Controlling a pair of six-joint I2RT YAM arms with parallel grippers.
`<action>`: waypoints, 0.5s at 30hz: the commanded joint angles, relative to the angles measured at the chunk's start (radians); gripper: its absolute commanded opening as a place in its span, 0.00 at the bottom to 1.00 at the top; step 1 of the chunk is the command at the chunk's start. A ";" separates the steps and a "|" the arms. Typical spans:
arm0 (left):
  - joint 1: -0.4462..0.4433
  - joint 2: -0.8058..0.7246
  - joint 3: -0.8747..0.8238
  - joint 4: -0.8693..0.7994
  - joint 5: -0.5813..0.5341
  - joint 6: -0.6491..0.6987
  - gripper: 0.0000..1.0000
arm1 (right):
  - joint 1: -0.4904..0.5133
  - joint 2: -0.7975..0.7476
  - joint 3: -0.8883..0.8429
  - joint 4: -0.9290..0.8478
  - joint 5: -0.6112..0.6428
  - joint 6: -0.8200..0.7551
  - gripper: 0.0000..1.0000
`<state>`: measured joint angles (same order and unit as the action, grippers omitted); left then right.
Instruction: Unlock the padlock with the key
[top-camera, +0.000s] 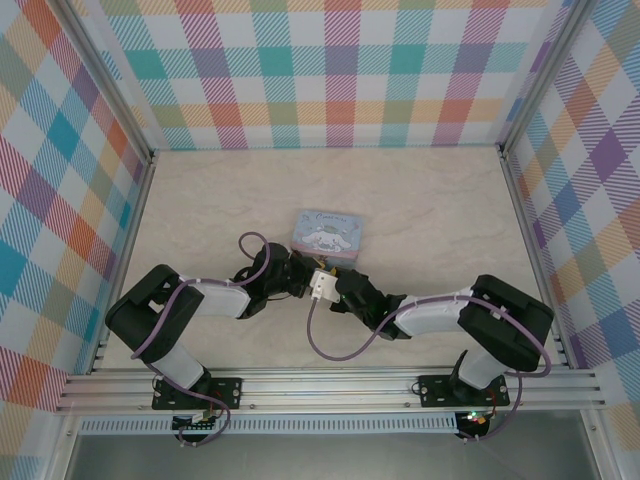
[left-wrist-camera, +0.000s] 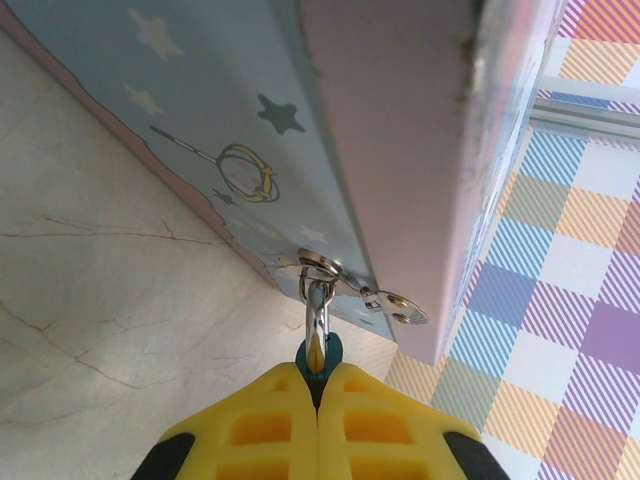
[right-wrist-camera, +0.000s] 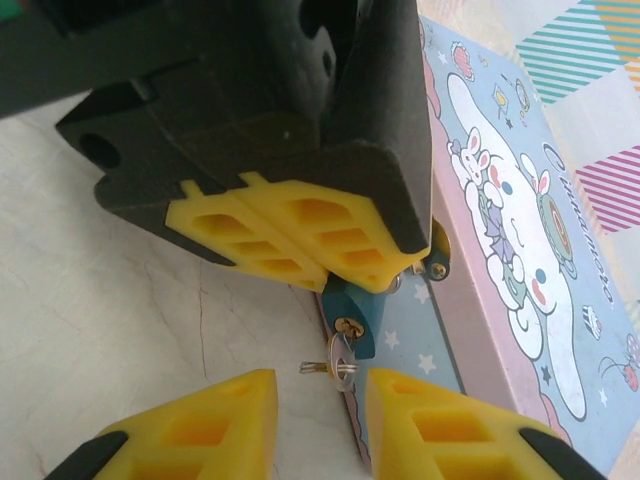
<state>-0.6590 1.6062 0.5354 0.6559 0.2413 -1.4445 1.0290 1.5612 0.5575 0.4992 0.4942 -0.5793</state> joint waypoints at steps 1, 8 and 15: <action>-0.010 -0.037 0.024 0.019 -0.005 -0.005 0.00 | -0.007 0.011 0.025 0.046 0.003 0.025 0.27; -0.010 -0.036 0.023 0.018 -0.004 -0.008 0.00 | -0.010 0.026 0.032 0.052 0.003 0.039 0.20; -0.010 -0.037 0.023 0.019 -0.004 -0.008 0.00 | -0.012 0.052 0.050 0.079 -0.001 0.044 0.15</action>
<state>-0.6590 1.6047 0.5354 0.6495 0.2287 -1.4475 1.0214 1.5967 0.5755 0.5285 0.4946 -0.5568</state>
